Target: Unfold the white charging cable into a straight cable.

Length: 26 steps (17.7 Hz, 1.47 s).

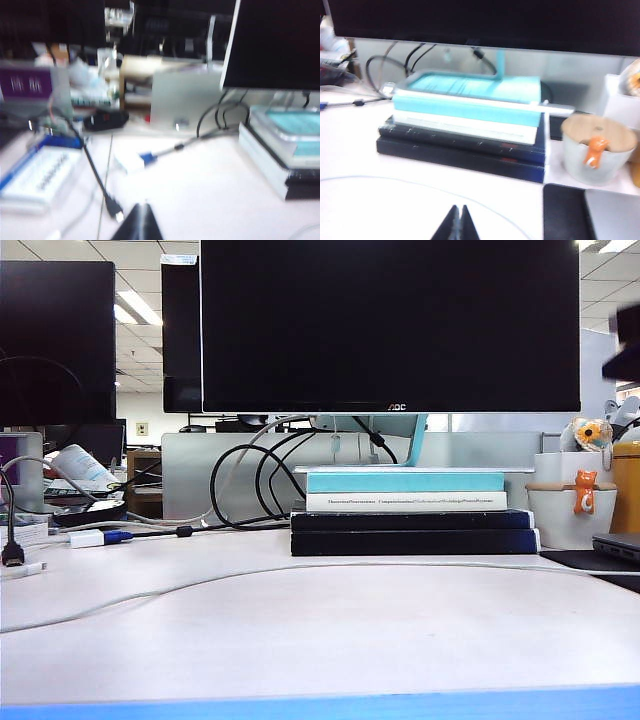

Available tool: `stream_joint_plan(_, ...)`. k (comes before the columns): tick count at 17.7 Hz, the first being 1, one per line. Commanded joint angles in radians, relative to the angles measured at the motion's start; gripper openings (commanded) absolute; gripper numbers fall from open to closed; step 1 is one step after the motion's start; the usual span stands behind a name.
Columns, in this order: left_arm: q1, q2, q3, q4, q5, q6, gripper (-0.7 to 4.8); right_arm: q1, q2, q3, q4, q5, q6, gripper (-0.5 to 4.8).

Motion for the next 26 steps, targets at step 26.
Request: stream_joint_plan(26, 0.000, -0.167, -0.143, 0.035, -0.040, 0.001, -0.06, -0.497, -0.549, -0.080, -0.186, -0.245, 0.380, 0.54)
